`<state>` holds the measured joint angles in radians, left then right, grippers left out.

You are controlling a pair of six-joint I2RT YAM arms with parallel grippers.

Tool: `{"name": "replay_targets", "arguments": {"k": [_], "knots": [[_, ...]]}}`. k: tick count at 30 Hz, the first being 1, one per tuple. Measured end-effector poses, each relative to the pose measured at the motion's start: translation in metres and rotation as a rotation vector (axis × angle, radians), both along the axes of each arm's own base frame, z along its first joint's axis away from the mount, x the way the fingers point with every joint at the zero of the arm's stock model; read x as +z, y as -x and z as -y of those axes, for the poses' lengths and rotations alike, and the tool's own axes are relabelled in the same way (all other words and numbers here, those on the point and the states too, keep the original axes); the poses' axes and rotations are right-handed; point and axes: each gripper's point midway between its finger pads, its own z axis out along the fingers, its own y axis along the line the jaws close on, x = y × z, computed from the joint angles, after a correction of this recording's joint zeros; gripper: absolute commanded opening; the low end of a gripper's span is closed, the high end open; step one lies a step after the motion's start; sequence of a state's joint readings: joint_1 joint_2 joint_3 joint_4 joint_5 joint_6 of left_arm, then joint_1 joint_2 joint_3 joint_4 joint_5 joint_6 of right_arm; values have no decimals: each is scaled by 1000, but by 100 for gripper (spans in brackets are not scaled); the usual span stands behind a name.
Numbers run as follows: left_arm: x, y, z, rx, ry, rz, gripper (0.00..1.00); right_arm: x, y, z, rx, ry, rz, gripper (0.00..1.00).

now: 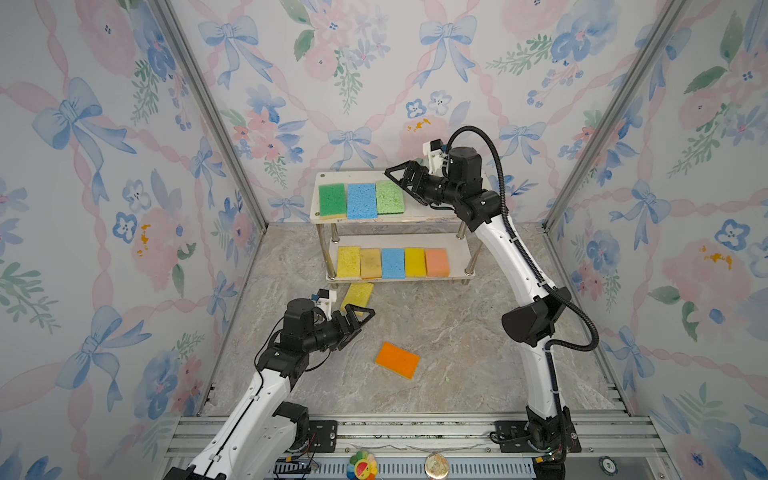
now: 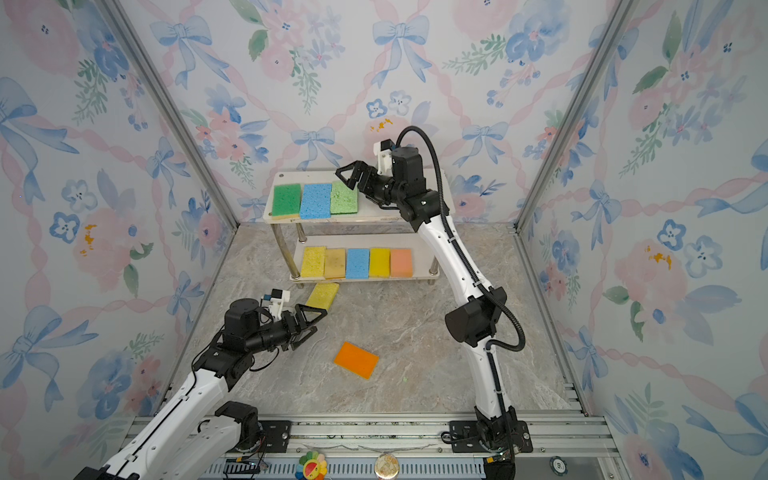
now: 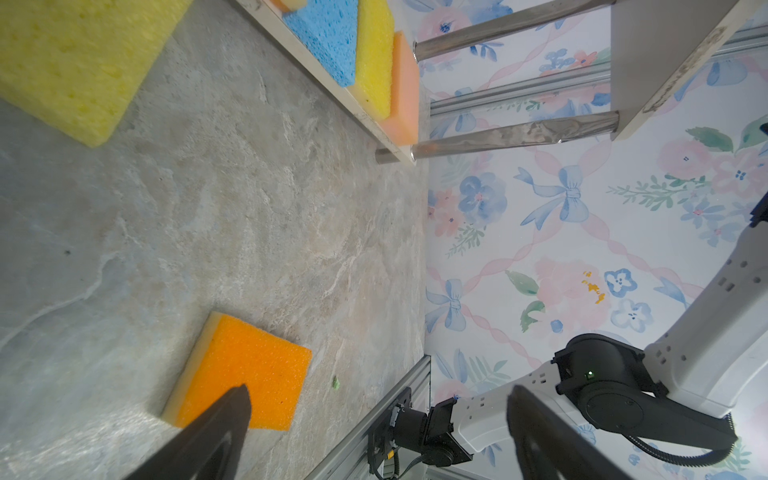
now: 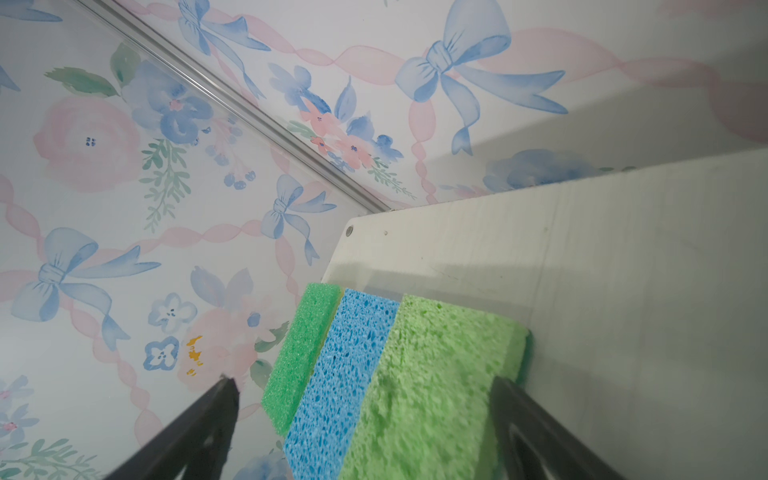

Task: Place and organize the cleaning sponges onto the shelf
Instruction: 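Move the right gripper down to the orange sponge on the table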

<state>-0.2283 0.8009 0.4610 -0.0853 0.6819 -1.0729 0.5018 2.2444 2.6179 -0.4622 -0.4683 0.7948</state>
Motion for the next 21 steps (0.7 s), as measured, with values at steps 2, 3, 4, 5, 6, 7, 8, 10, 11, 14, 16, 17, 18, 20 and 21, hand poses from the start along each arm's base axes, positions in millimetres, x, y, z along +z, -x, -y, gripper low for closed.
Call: {"name": "replay_targets", "arguments": {"k": [2, 3, 4, 5, 6, 7, 8, 10, 11, 14, 16, 17, 18, 20, 21], "knots": [[0, 0, 0, 1, 0, -1, 98, 0, 0, 0, -1, -2, 0, 97], [0, 0, 0, 2, 0, -1, 98, 0, 0, 0, -1, -1, 0, 97], [0, 0, -1, 3, 0, -1, 98, 0, -1, 1, -3, 0, 3, 97], [0, -1, -1, 5, 0, -1, 98, 0, -2, 2, -7, 2, 4, 97], [0, -1, -2, 6, -1, 0, 98, 1, -2, 4, -10, 6, 9, 97], [0, -1, -2, 6, -2, 1, 98, 1, -3, 7, -16, 12, 11, 97], [0, -1, -2, 7, -3, 2, 98, 1, -3, 8, -20, 18, 10, 97], [-1, -2, -2, 5, -8, 8, 98, 0, -2, 17, -32, 37, 5, 97], [-1, -2, -2, 4, -12, 12, 98, 1, -2, 22, -38, 45, 3, 97], [0, -5, -3, 10, -24, 18, 98, 9, 5, 45, -63, 74, 9, 97], [0, -9, -4, 19, -34, 24, 98, 19, 20, 61, -67, 103, 19, 97], [2, -10, -5, 23, -40, 30, 98, 26, 31, 70, -66, 120, 32, 97], [2, -12, -5, 27, -45, 34, 98, 32, 43, 78, -64, 136, 41, 97], [3, -16, -6, 37, -56, 40, 98, 44, 79, 96, -47, 175, 64, 97], [3, -17, -6, 39, -59, 40, 98, 47, 97, 103, -31, 195, 72, 97]]}}
